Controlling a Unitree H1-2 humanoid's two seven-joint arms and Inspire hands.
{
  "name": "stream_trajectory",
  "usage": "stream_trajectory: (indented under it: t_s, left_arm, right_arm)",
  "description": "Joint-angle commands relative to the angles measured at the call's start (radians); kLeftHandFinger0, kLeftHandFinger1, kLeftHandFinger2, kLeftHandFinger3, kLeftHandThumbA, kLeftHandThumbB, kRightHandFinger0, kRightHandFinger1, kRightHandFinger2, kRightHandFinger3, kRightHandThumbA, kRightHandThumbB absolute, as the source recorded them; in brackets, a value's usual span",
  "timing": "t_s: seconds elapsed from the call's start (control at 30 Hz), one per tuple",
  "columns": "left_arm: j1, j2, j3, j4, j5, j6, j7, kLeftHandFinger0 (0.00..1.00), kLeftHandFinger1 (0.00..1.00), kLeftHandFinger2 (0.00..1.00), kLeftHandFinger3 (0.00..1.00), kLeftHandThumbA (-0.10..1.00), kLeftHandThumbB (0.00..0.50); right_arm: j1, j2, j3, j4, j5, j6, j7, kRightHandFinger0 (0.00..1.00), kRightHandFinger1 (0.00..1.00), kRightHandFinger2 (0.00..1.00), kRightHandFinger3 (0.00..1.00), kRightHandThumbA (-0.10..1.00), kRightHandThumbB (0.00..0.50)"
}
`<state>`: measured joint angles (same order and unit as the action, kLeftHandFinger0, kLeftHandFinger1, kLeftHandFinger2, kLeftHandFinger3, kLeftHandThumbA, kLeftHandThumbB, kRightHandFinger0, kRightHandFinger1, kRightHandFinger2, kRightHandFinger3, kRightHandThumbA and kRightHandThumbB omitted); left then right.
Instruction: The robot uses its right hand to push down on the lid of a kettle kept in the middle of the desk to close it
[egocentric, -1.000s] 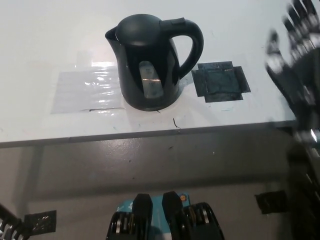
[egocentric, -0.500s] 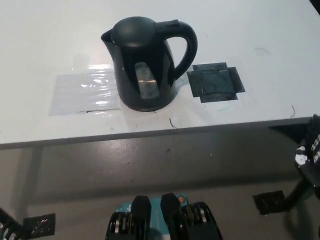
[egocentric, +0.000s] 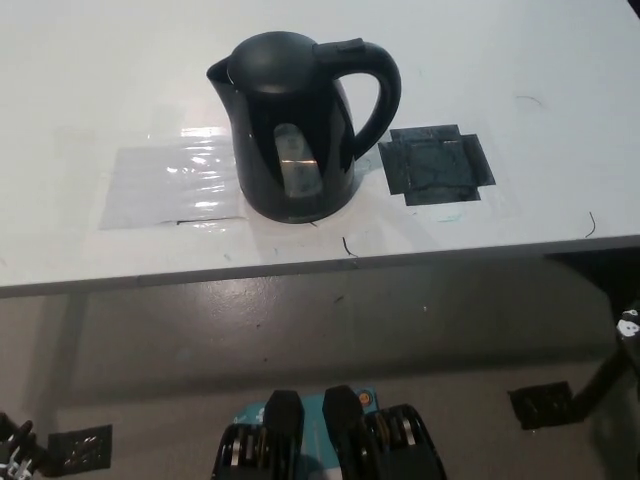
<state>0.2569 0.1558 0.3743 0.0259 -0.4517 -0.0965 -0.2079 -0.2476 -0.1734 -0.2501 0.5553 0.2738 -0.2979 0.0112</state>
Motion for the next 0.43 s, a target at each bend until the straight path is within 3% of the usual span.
stream_trajectory:
  t_s: [0.0,0.4]
  left_arm:
    - [0.007,0.011,0.000,-0.016,0.004,-0.009,0.008,1.00,1.00,0.92,0.99,0.56,0.226]
    - [-0.001,0.005,-0.007,-0.011,0.013,-0.017,0.013,1.00,1.00,0.92,1.00,0.56,0.206]
  right_arm:
    - [-0.037,-0.007,-0.025,0.026,0.057,-0.079,0.057,1.00,1.00,1.00,1.00,-0.10,0.000]
    - [-0.022,-0.015,-0.033,0.022,0.078,-0.069,0.083,1.00,1.00,1.00,1.00,-0.10,0.000]
